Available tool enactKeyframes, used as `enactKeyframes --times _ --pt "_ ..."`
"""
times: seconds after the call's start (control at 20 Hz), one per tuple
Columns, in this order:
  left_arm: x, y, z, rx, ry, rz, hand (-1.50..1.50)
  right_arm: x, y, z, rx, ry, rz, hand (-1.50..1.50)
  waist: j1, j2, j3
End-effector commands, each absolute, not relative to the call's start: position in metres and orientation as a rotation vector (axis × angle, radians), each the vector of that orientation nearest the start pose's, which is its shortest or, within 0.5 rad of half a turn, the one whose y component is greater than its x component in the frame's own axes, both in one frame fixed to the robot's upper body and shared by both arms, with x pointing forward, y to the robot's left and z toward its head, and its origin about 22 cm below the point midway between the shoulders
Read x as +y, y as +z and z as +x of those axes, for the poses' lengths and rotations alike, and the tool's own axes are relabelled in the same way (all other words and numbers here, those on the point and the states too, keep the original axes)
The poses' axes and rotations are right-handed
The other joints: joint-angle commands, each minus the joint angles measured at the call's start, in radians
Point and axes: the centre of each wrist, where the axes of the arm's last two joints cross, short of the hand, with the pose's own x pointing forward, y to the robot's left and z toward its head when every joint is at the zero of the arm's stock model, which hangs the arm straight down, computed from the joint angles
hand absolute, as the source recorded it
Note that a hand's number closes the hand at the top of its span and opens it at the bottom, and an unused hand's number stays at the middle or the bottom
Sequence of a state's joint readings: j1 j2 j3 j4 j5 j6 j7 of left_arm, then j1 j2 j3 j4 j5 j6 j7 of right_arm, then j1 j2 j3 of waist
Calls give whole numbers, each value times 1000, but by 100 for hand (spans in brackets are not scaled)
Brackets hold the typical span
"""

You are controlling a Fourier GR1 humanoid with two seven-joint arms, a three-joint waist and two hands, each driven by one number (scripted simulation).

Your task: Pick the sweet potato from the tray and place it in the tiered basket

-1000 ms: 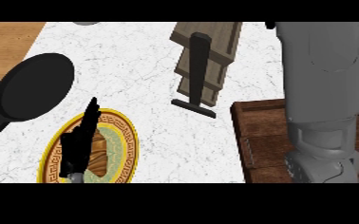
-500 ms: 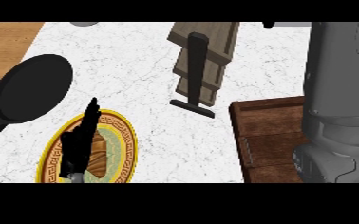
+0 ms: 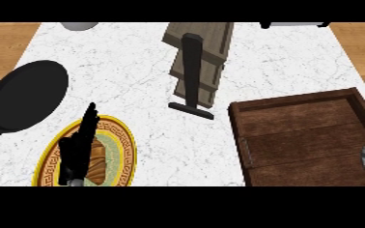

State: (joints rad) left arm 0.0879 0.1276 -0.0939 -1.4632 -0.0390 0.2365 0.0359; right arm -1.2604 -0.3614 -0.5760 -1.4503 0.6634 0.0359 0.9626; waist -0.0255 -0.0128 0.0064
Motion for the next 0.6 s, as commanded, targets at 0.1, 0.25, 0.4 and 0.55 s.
enactKeyframes --times 0.1,0.25,0.4,0.55 --pt "255 -59 202 -1279 16 286 0 -371 403 265 -1562 -413 -746 -150 -23 0 -5" --pt "272 -50 203 -1286 3 279 0 -415 403 232 -1591 -381 -764 -150 -16 2 -4" --pt "261 -56 202 -1286 35 292 0 -450 399 204 -1583 -336 -733 -150 -20 1 -4" --pt "255 -53 204 -1301 20 303 0 -481 401 174 -1614 -319 -688 -150 -18 1 -5"
